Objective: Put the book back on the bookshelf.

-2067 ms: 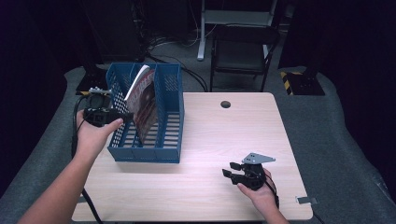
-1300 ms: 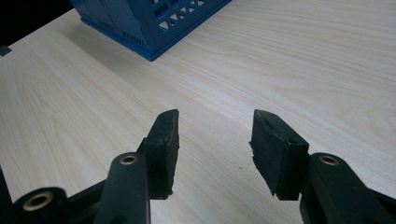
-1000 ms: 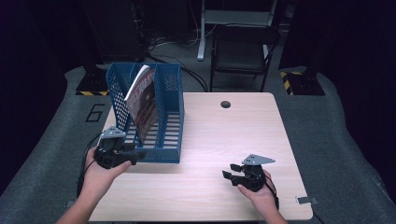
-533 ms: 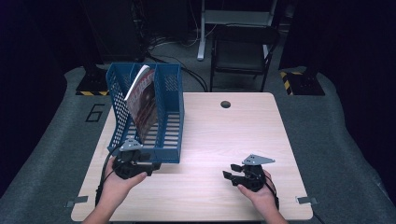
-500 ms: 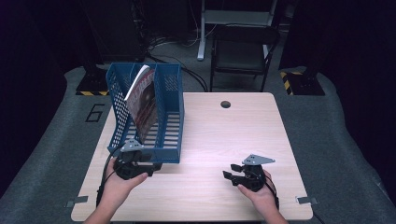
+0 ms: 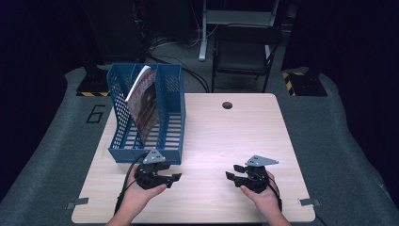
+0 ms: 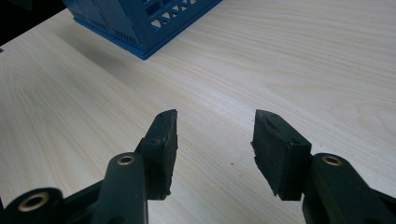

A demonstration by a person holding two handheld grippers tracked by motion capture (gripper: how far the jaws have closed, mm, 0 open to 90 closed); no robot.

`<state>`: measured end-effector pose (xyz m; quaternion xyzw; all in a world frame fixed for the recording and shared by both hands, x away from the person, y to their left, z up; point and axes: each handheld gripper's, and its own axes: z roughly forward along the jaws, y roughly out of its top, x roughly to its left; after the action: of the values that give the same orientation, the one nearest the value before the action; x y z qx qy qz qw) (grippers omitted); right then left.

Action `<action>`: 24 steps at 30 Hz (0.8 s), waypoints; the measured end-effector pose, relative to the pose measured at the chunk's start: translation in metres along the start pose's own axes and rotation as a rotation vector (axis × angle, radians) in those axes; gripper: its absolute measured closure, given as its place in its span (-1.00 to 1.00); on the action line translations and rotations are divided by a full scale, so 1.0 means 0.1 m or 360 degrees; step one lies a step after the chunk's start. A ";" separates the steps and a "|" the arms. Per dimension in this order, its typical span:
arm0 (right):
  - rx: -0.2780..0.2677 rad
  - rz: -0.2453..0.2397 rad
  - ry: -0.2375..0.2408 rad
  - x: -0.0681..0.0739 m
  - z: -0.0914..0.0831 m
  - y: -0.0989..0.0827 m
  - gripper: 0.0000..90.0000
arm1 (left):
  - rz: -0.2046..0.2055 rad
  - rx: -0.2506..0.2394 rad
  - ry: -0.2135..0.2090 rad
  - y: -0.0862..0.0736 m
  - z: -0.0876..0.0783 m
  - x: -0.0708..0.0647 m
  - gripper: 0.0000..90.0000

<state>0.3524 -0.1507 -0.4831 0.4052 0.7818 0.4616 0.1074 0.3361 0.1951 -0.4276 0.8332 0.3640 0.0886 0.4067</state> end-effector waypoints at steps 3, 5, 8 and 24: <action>0.0003 0.0010 0.0002 0.00 0.00 0.00 0.10 | 0.0045 0.0018 -0.0026 -0.02 0.08 -0.06 -0.15; 0.0017 0.0006 0.0000 0.00 0.01 -0.01 0.10 | 0.0052 0.0019 -0.0061 -0.05 0.14 -0.11 -0.16; 0.0032 0.0000 0.0000 0.00 0.04 -0.01 0.10 | 0.0060 0.0002 -0.0111 -0.10 0.23 -0.18 -0.16; 0.0081 -0.0018 0.0009 0.01 0.11 -0.04 0.10 | 0.0152 0.0082 -0.0189 -0.40 0.60 -0.25 -0.16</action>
<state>0.3561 -0.1441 -0.4922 0.4021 0.7959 0.4420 0.0974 0.3234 0.1578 -0.4930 0.8636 0.3013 0.0490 0.4014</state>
